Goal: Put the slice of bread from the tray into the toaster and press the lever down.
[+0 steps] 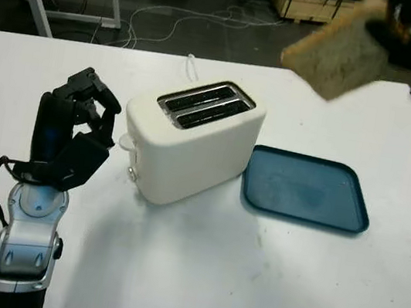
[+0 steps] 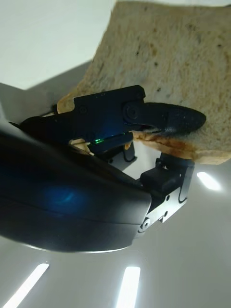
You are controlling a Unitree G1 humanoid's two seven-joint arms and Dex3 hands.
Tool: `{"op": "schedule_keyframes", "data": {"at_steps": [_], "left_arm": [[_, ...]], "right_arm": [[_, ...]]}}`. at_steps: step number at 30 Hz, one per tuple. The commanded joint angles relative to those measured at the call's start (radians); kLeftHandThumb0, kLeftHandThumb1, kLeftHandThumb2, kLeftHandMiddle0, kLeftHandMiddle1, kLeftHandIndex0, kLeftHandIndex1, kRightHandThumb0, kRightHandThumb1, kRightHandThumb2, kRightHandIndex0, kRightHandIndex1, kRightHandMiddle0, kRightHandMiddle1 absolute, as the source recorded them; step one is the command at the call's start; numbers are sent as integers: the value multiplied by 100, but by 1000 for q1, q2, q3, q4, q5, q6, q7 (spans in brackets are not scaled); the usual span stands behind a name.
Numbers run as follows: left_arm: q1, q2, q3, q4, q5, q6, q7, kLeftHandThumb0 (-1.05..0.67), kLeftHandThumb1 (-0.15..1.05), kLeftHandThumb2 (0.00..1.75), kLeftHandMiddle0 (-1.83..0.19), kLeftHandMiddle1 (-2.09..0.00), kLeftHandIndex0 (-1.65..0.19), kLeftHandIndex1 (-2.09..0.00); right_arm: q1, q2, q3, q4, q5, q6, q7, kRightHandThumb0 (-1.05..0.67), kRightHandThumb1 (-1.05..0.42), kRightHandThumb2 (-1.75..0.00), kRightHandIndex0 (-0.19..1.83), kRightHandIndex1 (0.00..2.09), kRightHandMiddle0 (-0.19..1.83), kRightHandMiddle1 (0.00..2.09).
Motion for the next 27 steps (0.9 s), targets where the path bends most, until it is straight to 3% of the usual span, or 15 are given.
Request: {"op": "schedule_keyframes", "data": {"at_steps": [1,5,7,11,15,27], "left_arm": [[0,9,2,-7,0,-9,-2,-18,58,115,-95,-175,-61,-175],[0,11,2,-7,-3,-9,-5,-18,58,115,-95,-175,-61,-175],[0,10,4,-8,-4,-6,-4,-18,58,115,-96,-175,-62,-175],[1,9,5,-8,-4,-6,-3,-18,57,115,-97,-175,-63,-175],[1,7,4,-10,2,-5,3,-17,56,115,-97,-175,-64,-175],[-1,5,5,-15,5,-1,4,-17,57,113,-95,-175,-62,-175]], "right_arm": [[-93,41,14,61,10,-19,30,-43,-92,-32,91,175,70,175],[-220,130,31,187,19,-36,106,-39,-92,-32,101,175,79,175],[-254,169,45,232,4,-48,114,-49,-92,-36,106,175,86,175],[-279,231,45,280,19,-23,165,-60,-92,-37,108,175,88,175],[-279,291,51,285,20,-12,205,-57,-92,-34,111,175,92,175],[-214,332,101,237,-5,47,298,-49,-92,-39,115,175,95,175]]}}
